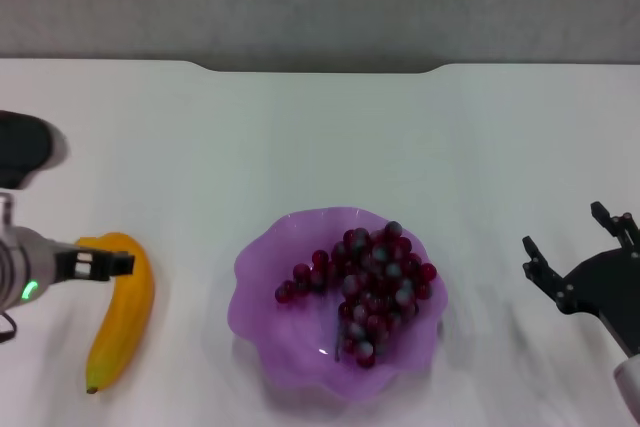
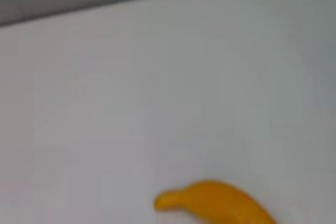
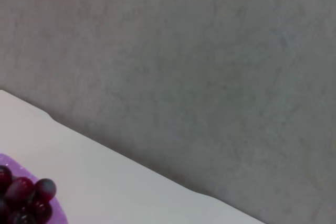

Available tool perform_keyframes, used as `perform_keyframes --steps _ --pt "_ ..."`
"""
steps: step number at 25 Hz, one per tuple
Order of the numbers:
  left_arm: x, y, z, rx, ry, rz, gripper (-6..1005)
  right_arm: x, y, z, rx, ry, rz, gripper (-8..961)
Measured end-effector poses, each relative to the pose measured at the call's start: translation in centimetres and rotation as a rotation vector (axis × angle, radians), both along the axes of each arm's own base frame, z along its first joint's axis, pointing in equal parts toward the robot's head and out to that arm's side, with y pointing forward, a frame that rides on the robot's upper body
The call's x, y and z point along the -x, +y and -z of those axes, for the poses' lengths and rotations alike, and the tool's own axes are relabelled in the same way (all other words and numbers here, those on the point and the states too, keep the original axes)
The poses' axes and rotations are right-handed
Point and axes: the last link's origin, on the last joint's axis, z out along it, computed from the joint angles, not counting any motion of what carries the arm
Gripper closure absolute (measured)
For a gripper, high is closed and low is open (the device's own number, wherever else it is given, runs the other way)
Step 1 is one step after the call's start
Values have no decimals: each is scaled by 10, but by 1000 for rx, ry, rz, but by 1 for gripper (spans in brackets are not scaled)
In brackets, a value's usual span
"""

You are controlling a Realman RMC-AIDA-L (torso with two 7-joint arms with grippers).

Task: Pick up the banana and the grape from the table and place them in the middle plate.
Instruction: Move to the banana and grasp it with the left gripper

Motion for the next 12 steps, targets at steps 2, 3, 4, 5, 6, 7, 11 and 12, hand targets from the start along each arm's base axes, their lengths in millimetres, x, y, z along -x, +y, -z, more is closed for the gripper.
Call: perform_keyframes --steps 2,3,4,5,6,7,11,12 --pt "4 3 8 32 1 -34 181 0 0 1 5 -2 -3 56" --pt "6 5 15 57 -17 -62 183 1 0 1 6 -4 -4 56" --pt "6 5 15 57 -17 -62 184 1 0 1 7 -5 -6 56" --pt "7 6 18 72 -38 -76 186 1 0 1 6 -6 -5 56" --pt "7 6 21 80 -55 -83 188 1 0 1 7 -7 -5 56" --pt "5 6 22 82 -67 -80 190 0 0 1 7 -8 -5 56" --pt "2 8 26 87 -85 -67 197 -1 -1 2 9 -15 -3 56" --pt "2 9 28 90 -86 -68 199 -1 0 2 10 -16 -4 56"
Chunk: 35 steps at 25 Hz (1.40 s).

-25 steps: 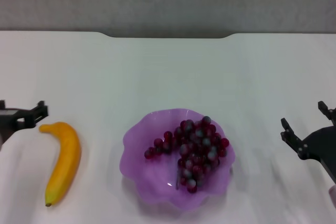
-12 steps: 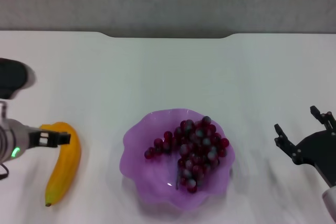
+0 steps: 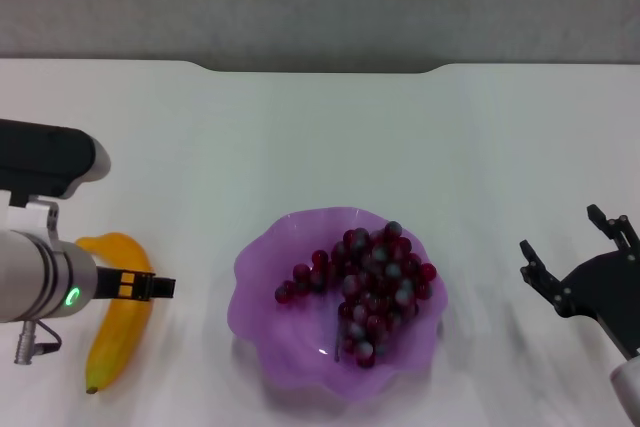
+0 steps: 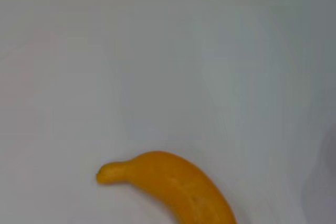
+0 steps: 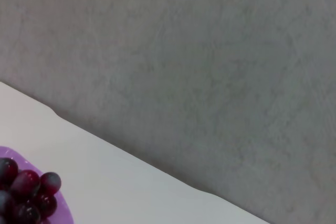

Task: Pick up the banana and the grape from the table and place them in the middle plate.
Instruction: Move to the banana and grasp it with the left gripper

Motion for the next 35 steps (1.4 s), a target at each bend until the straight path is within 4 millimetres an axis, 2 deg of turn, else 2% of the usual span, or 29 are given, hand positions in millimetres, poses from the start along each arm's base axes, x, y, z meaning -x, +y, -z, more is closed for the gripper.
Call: perform_keyframes --steps 9,24,29,35 --pt "10 5 17 19 3 -24 215 1 0 1 3 0 -3 56" --pt "19 7 24 36 17 -44 242 1 1 1 4 -2 -3 56" --pt "22 8 28 49 27 -53 386 1 1 1 4 -2 -4 56" --pt "21 9 27 36 15 -48 380 1 1 1 4 -3 -5 56"
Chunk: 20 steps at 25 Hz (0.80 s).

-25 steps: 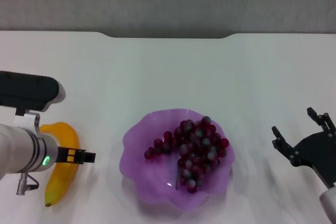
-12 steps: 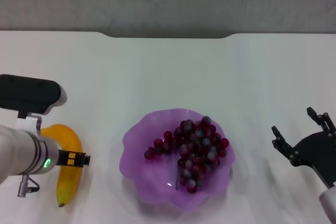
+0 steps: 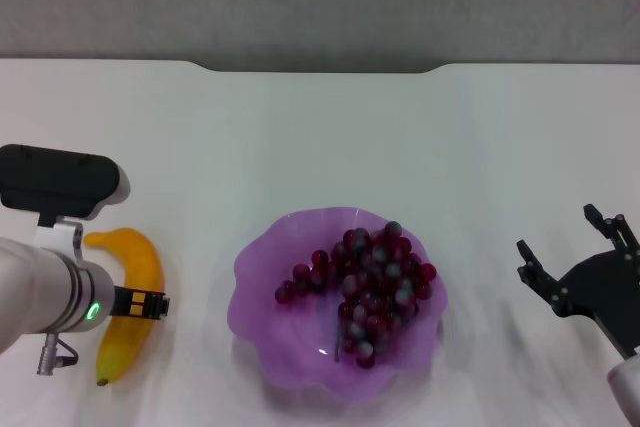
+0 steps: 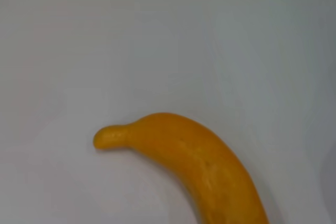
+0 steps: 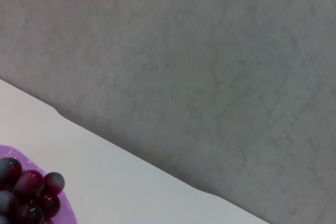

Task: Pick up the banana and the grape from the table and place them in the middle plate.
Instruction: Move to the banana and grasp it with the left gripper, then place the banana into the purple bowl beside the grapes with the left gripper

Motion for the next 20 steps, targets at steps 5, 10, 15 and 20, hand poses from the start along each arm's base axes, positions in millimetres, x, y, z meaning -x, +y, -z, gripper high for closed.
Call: perform_keyframes --steps 5,10,15,20 --pt "0 0 0 -4 -3 2 505 0 0 0 0 0 -1 56" --pt "1 -1 -4 -22 -11 7 511 0 0 0 0 0 -1 56" --pt "-5 -10 -37 -184 -59 97 516 0 0 0 0 -1 -1 56" --pt "-10 -29 -65 -369 -143 228 516 -2 0 0 1 -2 4 56"
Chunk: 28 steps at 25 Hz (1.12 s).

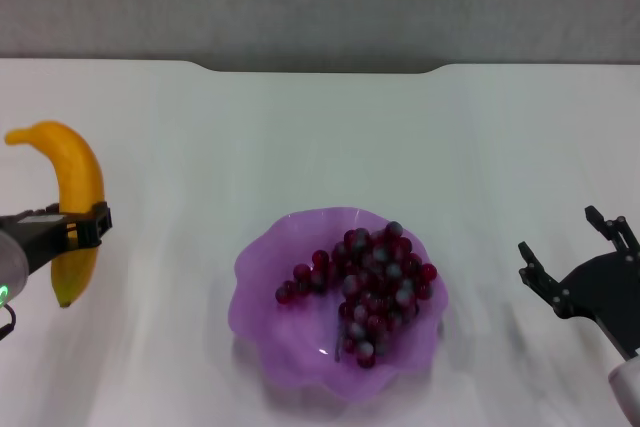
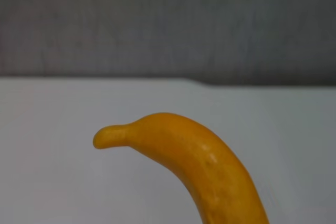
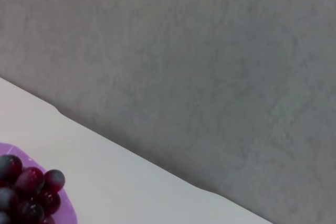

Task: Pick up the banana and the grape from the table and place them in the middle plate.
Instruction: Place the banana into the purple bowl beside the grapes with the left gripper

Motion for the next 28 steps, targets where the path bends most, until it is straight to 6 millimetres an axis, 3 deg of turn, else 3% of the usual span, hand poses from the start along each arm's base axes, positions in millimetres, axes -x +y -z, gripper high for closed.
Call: perform_keyframes --steps 12,19,28 --pt "-12 -25 13 -175 -96 323 517 -2 0 0 1 1 6 56" --pt "12 -39 29 -227 -116 470 516 -2 0 0 1 0 6 56" --pt "17 -55 43 -186 -227 668 516 -3 1 0 5 -9 6 56"
